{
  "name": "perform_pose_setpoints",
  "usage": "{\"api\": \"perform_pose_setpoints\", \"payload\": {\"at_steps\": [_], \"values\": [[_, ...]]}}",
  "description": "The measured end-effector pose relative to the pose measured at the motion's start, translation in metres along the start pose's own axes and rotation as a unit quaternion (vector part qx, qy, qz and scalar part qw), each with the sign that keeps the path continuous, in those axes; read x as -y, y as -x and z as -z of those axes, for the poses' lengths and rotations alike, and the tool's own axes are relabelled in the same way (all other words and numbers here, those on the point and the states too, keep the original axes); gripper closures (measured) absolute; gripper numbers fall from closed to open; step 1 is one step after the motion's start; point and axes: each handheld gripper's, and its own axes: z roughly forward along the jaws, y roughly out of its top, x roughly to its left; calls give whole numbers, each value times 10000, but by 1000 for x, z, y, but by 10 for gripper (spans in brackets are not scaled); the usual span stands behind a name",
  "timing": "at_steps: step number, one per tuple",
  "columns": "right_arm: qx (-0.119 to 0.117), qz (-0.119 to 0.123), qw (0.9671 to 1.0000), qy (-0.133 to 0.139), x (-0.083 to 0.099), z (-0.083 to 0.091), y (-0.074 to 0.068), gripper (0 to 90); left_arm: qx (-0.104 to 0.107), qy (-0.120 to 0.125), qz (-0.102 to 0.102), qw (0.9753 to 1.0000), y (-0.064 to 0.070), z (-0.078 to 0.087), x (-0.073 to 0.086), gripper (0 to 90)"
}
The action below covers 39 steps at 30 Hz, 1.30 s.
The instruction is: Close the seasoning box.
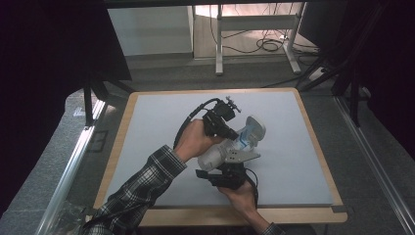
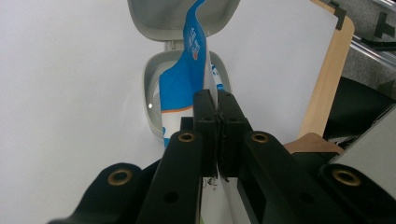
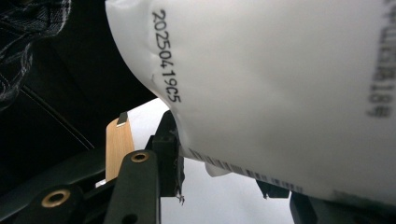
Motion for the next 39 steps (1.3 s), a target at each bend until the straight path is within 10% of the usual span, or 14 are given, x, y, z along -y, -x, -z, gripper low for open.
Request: {"api": "perform_pose_setpoints", "payload": {"at_steps": [39], "values": [[-54, 17, 9999, 82, -3, 0, 1, 583, -1, -106, -11, 9999, -1, -2, -3, 853]]}}
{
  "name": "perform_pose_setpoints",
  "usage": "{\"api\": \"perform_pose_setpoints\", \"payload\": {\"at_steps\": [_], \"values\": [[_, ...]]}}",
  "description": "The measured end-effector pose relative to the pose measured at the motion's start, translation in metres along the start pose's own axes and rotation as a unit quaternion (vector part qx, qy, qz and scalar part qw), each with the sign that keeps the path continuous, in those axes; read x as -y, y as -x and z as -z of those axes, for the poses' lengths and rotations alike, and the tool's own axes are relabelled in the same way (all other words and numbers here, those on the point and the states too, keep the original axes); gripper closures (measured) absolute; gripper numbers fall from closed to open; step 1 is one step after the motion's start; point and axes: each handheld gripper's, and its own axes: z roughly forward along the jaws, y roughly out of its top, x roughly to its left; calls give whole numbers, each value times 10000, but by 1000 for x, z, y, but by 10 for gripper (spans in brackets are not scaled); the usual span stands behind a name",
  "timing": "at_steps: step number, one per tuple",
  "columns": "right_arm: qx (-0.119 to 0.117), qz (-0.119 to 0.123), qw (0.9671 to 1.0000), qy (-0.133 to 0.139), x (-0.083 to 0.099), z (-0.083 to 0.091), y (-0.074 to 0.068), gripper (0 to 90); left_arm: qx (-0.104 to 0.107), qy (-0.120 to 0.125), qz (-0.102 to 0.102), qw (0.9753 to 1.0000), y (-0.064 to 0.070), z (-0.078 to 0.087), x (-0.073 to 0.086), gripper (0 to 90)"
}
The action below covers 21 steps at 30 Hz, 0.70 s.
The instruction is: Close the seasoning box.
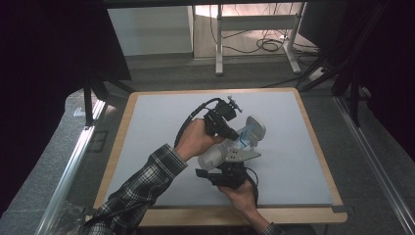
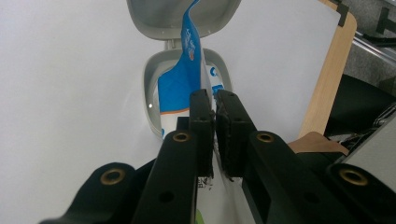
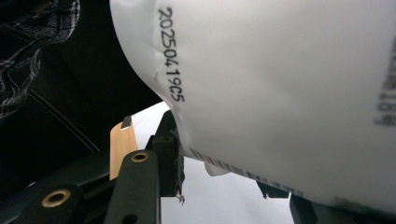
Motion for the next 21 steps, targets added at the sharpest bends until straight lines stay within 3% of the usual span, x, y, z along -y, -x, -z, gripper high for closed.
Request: {"api": "perform_pose_setpoints", "payload": {"at_steps": [4, 21], "values": [[-37, -98, 9999, -3, -1, 1, -1, 584, 4, -16, 0, 10000, 0, 0, 0, 846], [-61, -65, 9999, 59, -2, 1, -1, 583, -1, -27, 2, 10000, -1, 0, -1, 832]]}}
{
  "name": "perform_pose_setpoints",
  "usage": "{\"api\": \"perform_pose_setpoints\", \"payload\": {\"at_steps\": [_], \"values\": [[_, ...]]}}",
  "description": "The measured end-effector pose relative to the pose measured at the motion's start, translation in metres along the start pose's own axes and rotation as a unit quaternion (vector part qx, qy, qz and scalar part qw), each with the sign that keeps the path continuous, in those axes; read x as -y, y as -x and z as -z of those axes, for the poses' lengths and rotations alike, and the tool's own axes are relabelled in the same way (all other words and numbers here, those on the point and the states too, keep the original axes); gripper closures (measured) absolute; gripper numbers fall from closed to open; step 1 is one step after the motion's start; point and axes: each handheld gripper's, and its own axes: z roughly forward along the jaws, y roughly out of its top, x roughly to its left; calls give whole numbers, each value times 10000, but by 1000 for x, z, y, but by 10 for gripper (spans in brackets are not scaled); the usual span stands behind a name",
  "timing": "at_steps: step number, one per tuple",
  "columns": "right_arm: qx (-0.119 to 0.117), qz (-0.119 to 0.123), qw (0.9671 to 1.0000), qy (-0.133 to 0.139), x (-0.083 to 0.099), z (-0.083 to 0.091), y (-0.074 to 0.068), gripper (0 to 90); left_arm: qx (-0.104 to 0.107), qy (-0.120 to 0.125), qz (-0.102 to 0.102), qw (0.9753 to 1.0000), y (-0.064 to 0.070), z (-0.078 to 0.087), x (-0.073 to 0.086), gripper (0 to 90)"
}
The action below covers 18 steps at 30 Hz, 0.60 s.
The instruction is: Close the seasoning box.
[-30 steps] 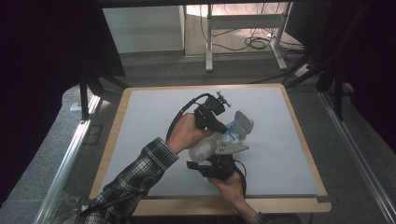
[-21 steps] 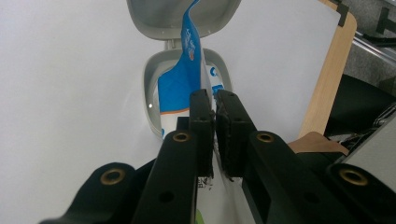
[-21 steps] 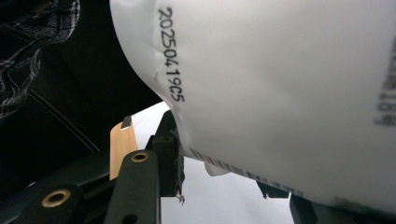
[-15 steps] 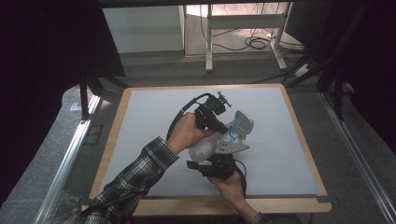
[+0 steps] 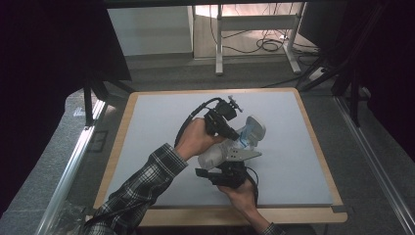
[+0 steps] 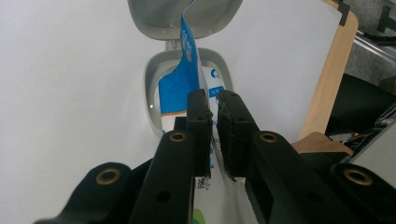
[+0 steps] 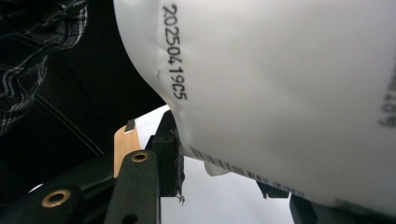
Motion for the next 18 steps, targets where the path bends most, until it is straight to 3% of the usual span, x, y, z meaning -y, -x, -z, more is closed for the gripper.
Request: {"api": "perform_pose_setpoints", "payload": {"at_steps": [18], "values": [[-13, -28, 10000, 6, -1, 1, -1, 584, 7, -8, -5, 10000, 0, -1, -1, 826]]}}
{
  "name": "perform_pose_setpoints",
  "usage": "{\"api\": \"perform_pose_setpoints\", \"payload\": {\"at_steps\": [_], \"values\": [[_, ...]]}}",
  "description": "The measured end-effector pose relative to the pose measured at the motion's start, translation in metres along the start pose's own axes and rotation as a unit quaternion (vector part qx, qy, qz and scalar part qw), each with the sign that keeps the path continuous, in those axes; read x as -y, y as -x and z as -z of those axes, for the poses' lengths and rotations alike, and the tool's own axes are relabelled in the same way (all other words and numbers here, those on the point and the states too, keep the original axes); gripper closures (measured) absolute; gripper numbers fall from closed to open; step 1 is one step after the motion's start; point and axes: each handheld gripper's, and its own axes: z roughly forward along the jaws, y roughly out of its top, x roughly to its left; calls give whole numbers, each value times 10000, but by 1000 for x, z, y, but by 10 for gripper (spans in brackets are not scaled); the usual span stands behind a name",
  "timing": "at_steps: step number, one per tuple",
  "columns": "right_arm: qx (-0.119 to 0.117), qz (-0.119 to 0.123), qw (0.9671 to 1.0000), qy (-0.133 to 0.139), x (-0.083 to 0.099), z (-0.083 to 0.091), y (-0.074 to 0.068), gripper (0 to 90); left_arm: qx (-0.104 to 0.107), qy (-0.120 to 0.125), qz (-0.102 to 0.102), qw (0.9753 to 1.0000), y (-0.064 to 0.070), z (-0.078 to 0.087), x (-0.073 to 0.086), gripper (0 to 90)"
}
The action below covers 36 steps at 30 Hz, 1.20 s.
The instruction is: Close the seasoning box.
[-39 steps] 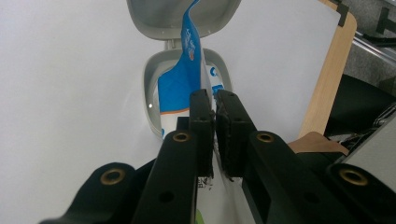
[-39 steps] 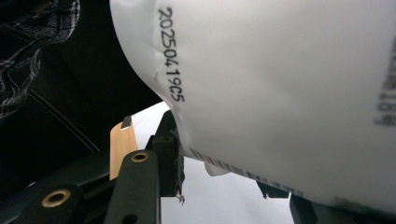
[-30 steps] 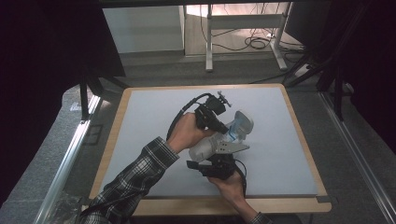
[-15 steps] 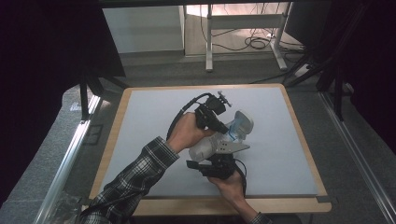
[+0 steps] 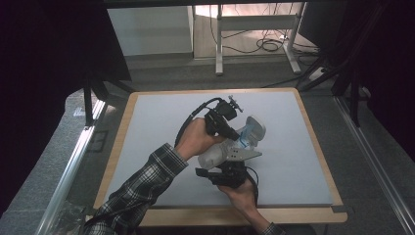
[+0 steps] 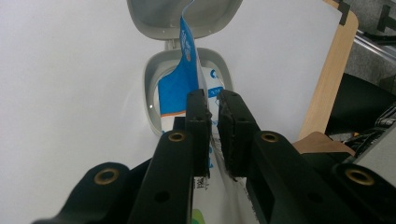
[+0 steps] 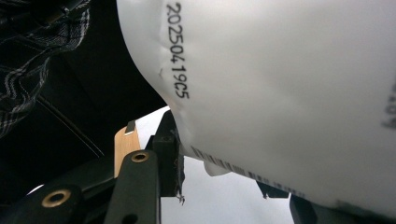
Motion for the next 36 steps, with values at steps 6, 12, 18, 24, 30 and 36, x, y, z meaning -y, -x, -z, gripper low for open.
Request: {"api": "perform_pose_setpoints", "payload": {"at_steps": [6, 12, 18, 24, 30, 36], "values": [[4, 30, 10000, 13, 0, 0, 0, 584, 1, -4, 0, 10000, 0, 0, 0, 823], [4, 27, 10000, 12, 0, 0, 0, 584, -7, -16, 1, 10000, 0, 0, 0, 819], [4, 38, 10000, 20, 0, 0, 0, 585, -7, -38, 4, 10000, 0, 0, -1, 813], [-6, 36, 10000, 34, -1, 1, 1, 585, -6, -60, 5, 10000, 0, -1, -2, 809], [-14, 31, 10000, 48, -1, 1, 1, 585, -6, -72, 5, 10000, 0, -1, -2, 804], [-21, 29, 10000, 57, -1, 1, 1, 585, -10, -93, -4, 10000, 0, -1, -3, 801]]}}
